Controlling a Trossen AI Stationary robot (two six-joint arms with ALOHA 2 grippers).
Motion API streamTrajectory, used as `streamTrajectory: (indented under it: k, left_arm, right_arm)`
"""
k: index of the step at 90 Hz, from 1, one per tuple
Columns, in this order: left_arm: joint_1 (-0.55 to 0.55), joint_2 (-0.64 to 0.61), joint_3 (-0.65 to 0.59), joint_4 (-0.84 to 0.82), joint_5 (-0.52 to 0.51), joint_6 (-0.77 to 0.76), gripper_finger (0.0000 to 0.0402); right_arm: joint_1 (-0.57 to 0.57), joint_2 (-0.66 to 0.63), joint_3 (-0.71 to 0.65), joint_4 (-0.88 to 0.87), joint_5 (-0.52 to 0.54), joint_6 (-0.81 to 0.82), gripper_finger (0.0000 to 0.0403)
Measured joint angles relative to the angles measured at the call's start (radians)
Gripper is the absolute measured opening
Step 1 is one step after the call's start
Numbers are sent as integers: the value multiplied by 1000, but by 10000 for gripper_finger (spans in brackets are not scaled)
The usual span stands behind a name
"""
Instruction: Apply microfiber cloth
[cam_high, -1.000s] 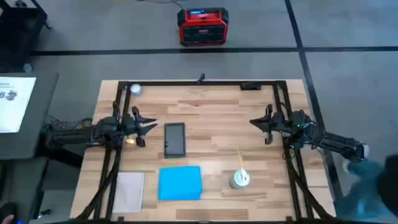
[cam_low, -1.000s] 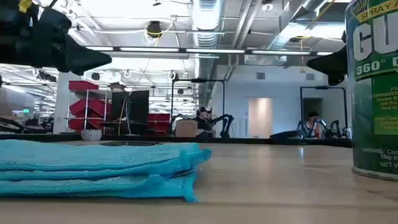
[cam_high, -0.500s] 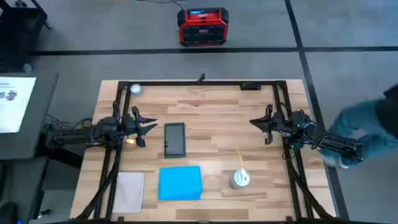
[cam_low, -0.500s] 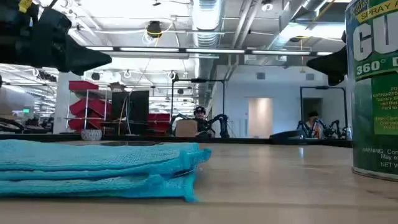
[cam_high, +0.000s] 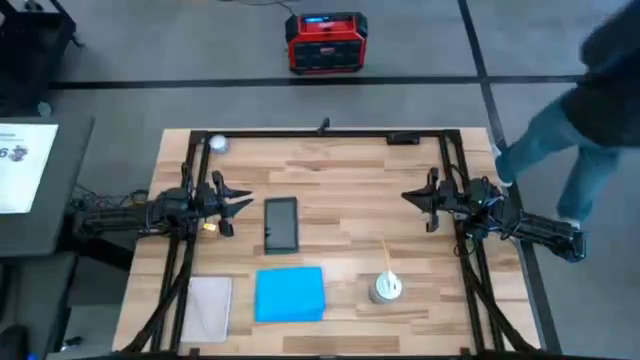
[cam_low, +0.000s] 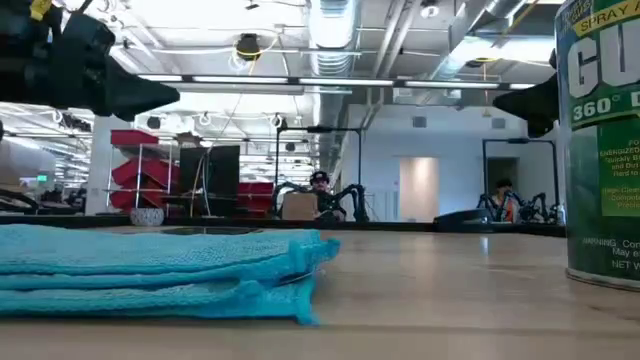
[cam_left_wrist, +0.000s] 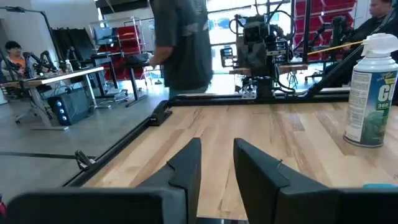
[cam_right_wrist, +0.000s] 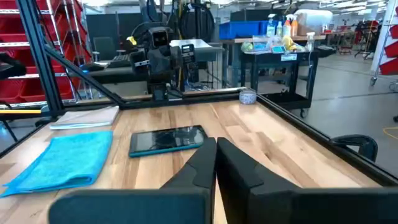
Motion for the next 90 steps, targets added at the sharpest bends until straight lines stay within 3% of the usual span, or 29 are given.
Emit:
streamTrajectory:
  k: [90]
  left_arm:
    - [0, 0, 0, 25, -11, -53, 72]
  right_arm:
    - [0, 0, -2, 15, 0, 2, 0]
